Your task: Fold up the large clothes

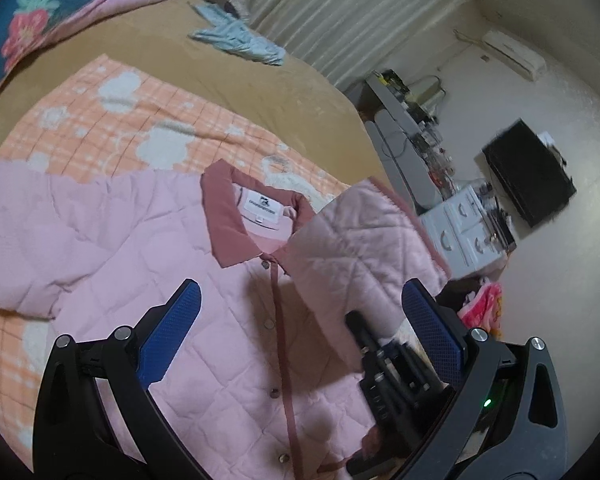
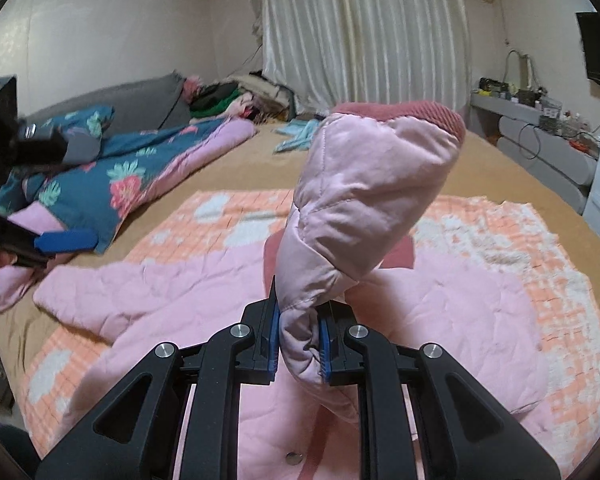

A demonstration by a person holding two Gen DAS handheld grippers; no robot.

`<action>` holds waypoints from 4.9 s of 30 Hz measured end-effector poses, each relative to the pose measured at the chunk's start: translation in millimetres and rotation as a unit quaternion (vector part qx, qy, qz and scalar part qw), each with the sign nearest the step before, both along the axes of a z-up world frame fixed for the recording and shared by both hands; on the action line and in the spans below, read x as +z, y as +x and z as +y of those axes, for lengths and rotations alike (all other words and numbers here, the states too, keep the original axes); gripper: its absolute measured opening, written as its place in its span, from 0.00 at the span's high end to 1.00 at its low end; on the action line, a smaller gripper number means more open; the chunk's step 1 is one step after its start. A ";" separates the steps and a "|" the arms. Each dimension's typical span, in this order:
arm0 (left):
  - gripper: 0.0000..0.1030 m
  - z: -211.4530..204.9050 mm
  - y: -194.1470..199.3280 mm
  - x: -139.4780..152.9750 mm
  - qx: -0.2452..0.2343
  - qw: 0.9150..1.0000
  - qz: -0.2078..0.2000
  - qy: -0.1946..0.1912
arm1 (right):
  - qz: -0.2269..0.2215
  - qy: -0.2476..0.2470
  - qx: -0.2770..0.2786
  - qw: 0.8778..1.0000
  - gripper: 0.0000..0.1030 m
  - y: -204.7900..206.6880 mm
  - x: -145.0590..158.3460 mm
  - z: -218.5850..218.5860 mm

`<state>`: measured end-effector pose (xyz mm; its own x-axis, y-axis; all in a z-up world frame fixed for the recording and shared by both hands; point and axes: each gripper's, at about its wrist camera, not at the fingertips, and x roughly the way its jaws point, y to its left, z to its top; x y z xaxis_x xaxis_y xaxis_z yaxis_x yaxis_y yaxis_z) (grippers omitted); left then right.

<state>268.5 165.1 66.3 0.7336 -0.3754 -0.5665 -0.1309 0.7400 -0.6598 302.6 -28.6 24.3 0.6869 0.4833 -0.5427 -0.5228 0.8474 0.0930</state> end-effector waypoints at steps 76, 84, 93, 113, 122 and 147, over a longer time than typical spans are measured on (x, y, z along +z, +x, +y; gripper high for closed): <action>0.87 2.3 -11.8 -154.4 0.002 0.982 0.079 0.171 | 0.173 -0.071 -0.120 0.975 0.16 67.1 -91.7 -131.6; 0.81 1.4 -9.8 -159.8 0.004 0.982 0.083 0.172 | 0.205 -0.084 -0.151 0.963 0.11 79.8 -132.4 -129.2; 0.51 -3.2 -18.3 -149.0 0.014 0.977 0.099 0.190 | 0.182 -0.039 -0.170 0.968 0.05 55.1 -115.7 -133.1; 0.09 6.6 -97.4 -100.8 0.061 0.974 0.081 0.203 | 0.157 0.020 -0.122 0.980 0.04 -35.3 -56.7 -109.3; 0.09 29.3 -131.8 -77.2 0.102 0.965 0.051 0.237 | 0.130 0.013 -0.087 0.988 0.04 -61.0 -31.6 -76.2; 0.09 105.7 -192.0 -64.7 0.211 0.952 0.044 0.219 | 0.077 -0.004 -0.007 0.997 0.04 -103.0 12.5 12.4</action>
<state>76.4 270.7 1.6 0.7100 0.2272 -0.6666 -0.5167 0.8111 -0.2739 199.6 -16.2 36.8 0.6021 0.4684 -0.6466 -0.4903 0.8561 0.1636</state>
